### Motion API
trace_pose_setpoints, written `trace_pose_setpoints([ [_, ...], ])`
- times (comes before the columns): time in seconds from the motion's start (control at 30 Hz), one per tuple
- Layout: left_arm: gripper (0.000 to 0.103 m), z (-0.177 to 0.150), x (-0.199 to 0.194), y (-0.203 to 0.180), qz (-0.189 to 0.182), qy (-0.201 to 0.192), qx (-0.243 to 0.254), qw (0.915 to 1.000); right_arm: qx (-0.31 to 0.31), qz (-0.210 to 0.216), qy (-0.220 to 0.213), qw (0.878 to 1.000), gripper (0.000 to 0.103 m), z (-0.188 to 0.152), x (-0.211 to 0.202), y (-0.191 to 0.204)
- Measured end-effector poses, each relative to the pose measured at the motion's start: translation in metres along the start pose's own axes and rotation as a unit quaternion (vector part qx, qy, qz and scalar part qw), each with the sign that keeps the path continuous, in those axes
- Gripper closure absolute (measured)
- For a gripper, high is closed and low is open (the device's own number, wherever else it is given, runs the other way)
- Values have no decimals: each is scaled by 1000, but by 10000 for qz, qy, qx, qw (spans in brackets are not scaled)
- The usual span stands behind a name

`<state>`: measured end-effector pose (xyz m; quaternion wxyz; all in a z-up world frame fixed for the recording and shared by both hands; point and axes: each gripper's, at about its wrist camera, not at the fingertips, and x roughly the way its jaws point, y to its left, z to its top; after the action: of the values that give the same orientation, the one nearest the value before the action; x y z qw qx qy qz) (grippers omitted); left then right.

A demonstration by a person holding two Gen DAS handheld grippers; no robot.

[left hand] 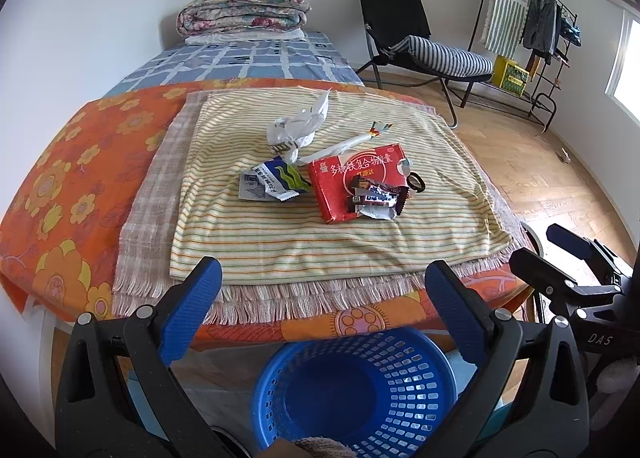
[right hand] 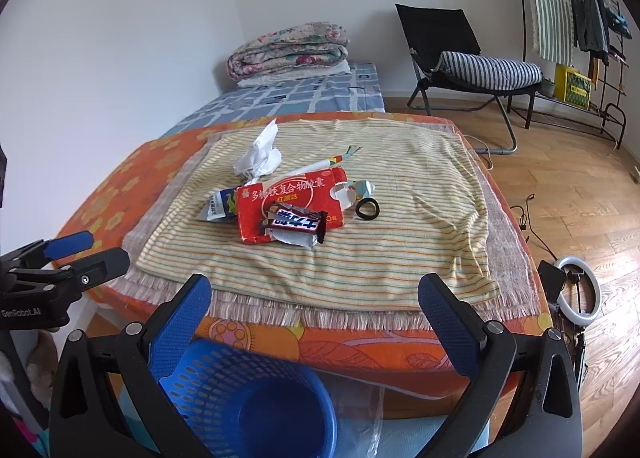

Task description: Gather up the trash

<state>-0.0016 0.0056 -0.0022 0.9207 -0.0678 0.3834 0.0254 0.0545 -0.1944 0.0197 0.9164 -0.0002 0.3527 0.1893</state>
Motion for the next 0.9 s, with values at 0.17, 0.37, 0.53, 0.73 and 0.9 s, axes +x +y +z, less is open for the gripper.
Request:
trace_pose_setpoints([
  [0.17, 0, 0, 0, 2, -19, 3, 10, 10000, -69, 20, 0, 10000, 1, -1, 1, 4],
  [0.37, 0, 0, 0, 3, -17, 2, -4, 10000, -82, 24, -24, 10000, 1, -1, -1, 4],
  [0.53, 0, 0, 0, 3, -27, 2, 1, 10000, -65, 41, -10, 10000, 1, -1, 0, 4],
  [0.73, 0, 0, 0, 3, -27, 2, -1, 10000, -83, 65, 11, 9999, 1, -2, 0, 4],
  [0.9, 0, 0, 0, 4, -28, 2, 4, 10000, -80, 75, 16, 9999, 1, -2, 0, 4],
])
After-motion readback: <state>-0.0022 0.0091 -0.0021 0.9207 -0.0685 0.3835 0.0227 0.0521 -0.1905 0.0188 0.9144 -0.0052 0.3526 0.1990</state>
